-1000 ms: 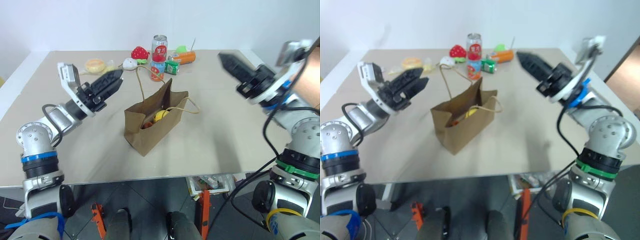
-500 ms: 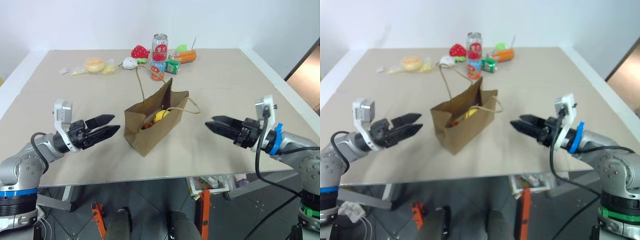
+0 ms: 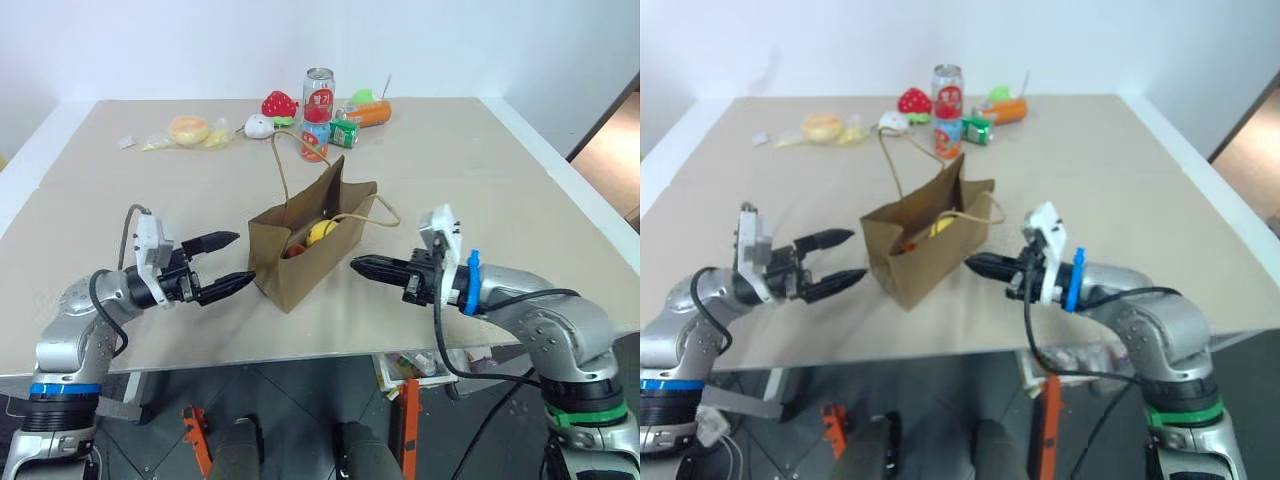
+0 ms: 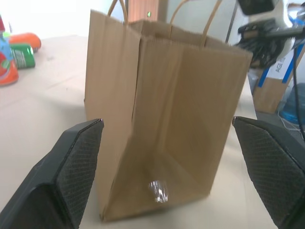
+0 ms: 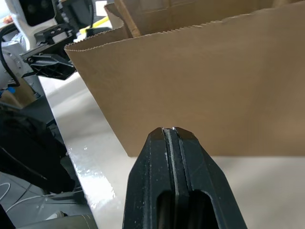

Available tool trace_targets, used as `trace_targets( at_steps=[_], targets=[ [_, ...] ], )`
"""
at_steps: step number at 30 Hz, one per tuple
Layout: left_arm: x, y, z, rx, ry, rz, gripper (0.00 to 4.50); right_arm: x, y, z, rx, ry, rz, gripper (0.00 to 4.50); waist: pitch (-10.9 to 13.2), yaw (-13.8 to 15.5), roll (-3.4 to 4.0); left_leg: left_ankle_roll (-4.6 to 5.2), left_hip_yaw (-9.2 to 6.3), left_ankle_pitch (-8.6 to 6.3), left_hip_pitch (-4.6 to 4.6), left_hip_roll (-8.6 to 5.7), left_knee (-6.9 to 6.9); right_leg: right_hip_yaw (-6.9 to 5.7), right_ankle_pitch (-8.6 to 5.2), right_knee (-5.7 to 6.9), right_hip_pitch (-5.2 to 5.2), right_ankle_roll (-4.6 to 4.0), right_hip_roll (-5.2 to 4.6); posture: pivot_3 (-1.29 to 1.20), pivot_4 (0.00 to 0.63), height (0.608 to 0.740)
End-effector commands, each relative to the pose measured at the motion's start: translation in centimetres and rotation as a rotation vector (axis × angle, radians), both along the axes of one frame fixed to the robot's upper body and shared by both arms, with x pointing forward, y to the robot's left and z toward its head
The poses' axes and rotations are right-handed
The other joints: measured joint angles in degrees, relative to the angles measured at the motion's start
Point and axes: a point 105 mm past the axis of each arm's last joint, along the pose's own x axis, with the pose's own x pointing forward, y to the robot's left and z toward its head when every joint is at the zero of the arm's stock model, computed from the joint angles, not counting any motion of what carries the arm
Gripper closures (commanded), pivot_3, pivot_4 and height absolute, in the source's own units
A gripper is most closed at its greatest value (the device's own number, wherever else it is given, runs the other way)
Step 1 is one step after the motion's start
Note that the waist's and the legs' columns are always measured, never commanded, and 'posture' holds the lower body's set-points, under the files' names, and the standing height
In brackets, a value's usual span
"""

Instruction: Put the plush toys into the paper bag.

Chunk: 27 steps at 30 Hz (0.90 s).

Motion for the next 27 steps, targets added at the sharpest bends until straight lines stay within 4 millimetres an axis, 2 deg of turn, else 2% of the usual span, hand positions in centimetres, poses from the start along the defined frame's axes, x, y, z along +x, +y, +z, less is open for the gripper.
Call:
trace_targets(
  at_steps=[1, 9, 13, 19, 24, 25, 26, 27],
  targets=[
    [-0.3, -1.3, 1.1, -0.021, -0.006, -0.082, 0.00, 0.9, 2.6, 1.1, 0.003, -0.066, 0.040, 4.49, 0.00, -0.01, 0.00, 0.00, -0.01, 0.00, 0.00, 0.00, 0.00, 0.00, 0.00, 0.01, 0.00, 0.00, 0.02, 0.00, 0.150, 0.740],
    [-0.3, -3.0, 1.2, 0.006, -0.022, -0.136, 0.00, 2.0, 4.3, 1.7, 0.039, -0.088, 0.037, 4.49, 0.00, 0.01, 0.00, 0.04, -0.02, 0.02, 0.00, 0.00, 0.02, 0.00, 0.03, 0.04, 0.02, 0.02, 0.02, 0.00, 0.150, 0.740],
    [0.6, -4.0, 1.0, 0.034, -0.057, -0.113, 0.00, 2.9, 4.8, 1.5, 0.035, -0.093, -0.005, 4.49, 0.00, 0.00, 0.00, 0.05, -0.02, 0.03, 0.00, 0.00, 0.02, 0.00, 0.04, 0.04, 0.04, 0.04, 0.03, 0.00, 0.150, 0.740],
    [1.2, -5.8, -0.1, 0.100, -0.058, -0.057, 0.00, 3.5, 4.5, 1.4, 0.029, -0.098, -0.046, 4.49, 0.00, 0.00, 0.00, 0.10, -0.02, 0.06, 0.00, 0.00, 0.03, 0.01, 0.06, 0.09, 0.05, 0.05, 0.04, 0.00, 0.150, 0.740],
    [2.1, -5.5, -0.8, 0.120, -0.050, 0.027, 0.00, 3.5, 4.1, 1.4, 0.024, -0.102, -0.056, 4.49, -0.01, 0.00, 0.00, 0.11, -0.02, 0.07, 0.01, 0.00, 0.03, 0.01, 0.07, 0.12, 0.04, 0.07, 0.05, 0.00, 0.150, 0.740],
    [2.5, -5.4, -0.7, 0.112, -0.047, 0.049, 0.42, 3.4, 4.1, 1.4, 0.024, -0.102, -0.057, 4.50, 0.00, 0.00, 0.00, 0.11, -0.03, 0.07, 0.01, 0.00, 0.03, 0.01, 0.07, 0.13, 0.04, 0.07, 0.05, 0.00, 0.150, 0.740],
    [2.8, -5.2, -0.6, 0.103, -0.045, 0.065, 0.58, 3.4, 4.1, 1.4, 0.024, -0.102, -0.056, 4.50, 0.00, 0.00, 0.00, 0.12, -0.03, 0.08, 0.01, 0.00, 0.03, 0.01, 0.07, 0.13, 0.04, 0.07, 0.05, 0.00, 0.150, 0.740],
    [3.0, -5.2, -0.4, 0.099, -0.048, 0.078, 0.93, 3.4, 4.1, 1.4, 0.023, -0.103, -0.056, 4.50, -0.01, 0.00, 0.00, 0.12, -0.03, 0.08, 0.01, 0.00, 0.03, 0.01, 0.08, 0.13, 0.04, 0.07, 0.05, 0.00, 0.150, 0.740]
  ],
)
